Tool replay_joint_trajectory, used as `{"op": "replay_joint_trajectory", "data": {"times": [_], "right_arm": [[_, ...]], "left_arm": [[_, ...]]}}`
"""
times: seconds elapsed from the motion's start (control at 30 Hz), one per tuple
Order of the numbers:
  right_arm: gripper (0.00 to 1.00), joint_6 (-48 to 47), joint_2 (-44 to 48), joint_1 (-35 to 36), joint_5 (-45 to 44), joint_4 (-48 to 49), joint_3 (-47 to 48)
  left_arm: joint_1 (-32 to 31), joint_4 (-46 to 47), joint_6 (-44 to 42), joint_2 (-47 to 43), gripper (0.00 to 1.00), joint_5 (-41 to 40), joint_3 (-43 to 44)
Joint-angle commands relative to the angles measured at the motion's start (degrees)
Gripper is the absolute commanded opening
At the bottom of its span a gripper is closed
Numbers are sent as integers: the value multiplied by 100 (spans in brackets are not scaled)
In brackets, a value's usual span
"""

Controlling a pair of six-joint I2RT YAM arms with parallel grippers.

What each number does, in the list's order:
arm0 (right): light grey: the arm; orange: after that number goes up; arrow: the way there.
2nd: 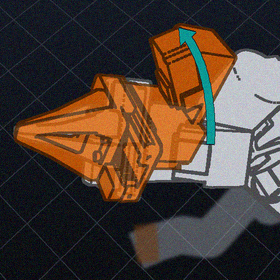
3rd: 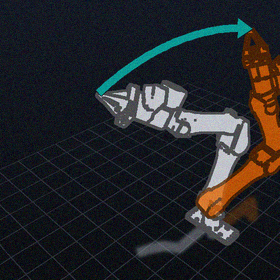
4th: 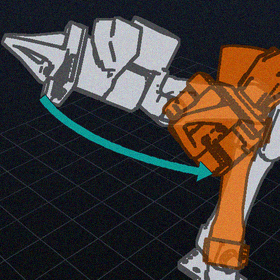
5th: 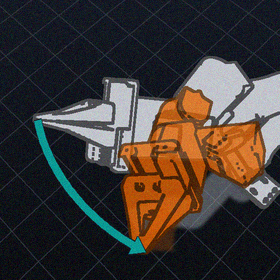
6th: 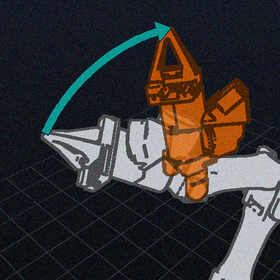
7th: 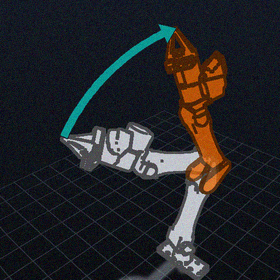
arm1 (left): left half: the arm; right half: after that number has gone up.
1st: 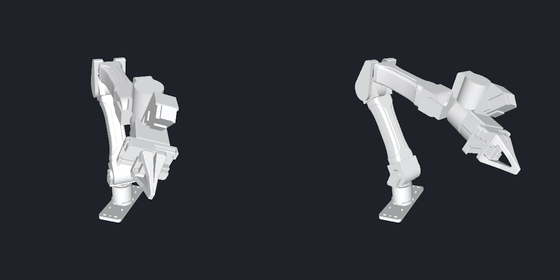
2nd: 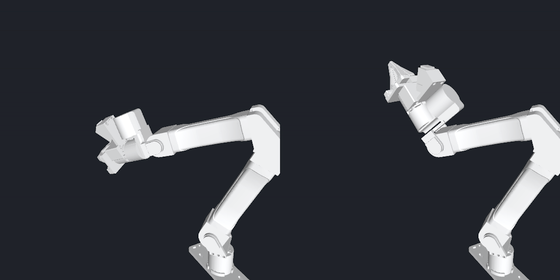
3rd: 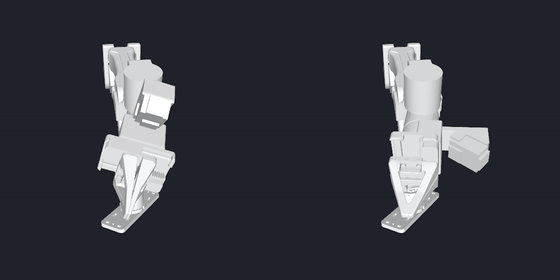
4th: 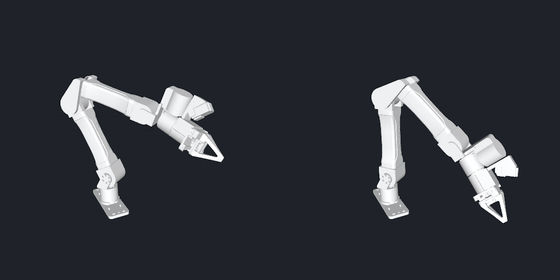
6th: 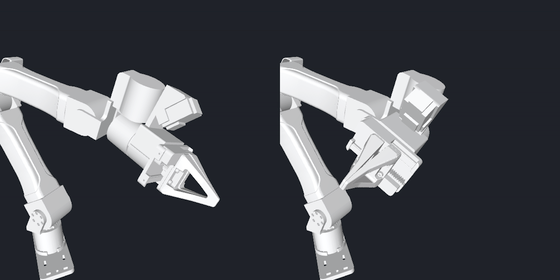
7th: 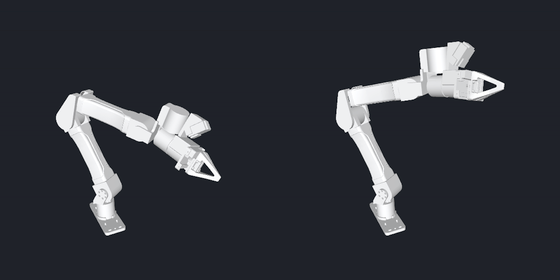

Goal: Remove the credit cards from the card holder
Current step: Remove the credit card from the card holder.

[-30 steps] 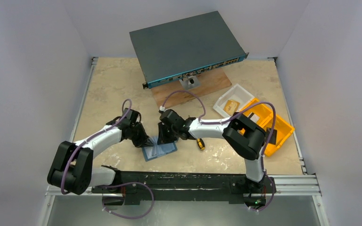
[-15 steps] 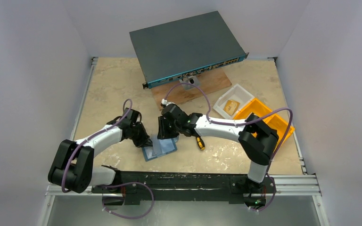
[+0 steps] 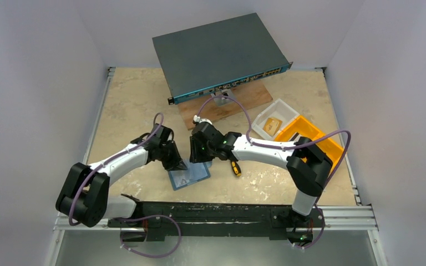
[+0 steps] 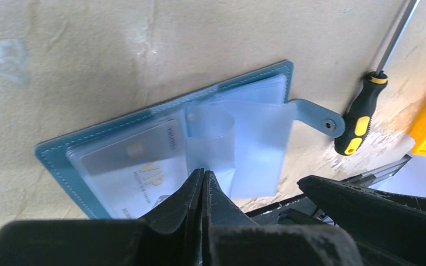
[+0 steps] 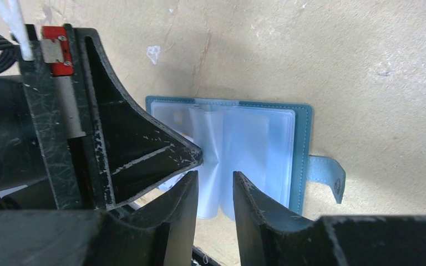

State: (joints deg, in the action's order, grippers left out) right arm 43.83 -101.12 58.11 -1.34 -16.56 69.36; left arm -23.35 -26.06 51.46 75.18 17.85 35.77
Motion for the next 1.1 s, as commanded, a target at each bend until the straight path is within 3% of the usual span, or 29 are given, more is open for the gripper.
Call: {"op": "replay_joint_trajectory", "data": {"times": [0.0,0.73,0.93,1.07], "right_arm": [[30,-74,360,-17,-252,-60,17],[30,46,1076,-27,-614,-240,-593],[30,-24,1251,-15,-718,-303,-657],[33,-126,1257,118,-644,-190,-664]], "left_arm": [[-164,133,32,156,0,63,324],[-722,671,133,1398,7,357,1069],[-771,742,8,1334,11,430,1228],[-770,292,-60,993,14,113,1352]]}}
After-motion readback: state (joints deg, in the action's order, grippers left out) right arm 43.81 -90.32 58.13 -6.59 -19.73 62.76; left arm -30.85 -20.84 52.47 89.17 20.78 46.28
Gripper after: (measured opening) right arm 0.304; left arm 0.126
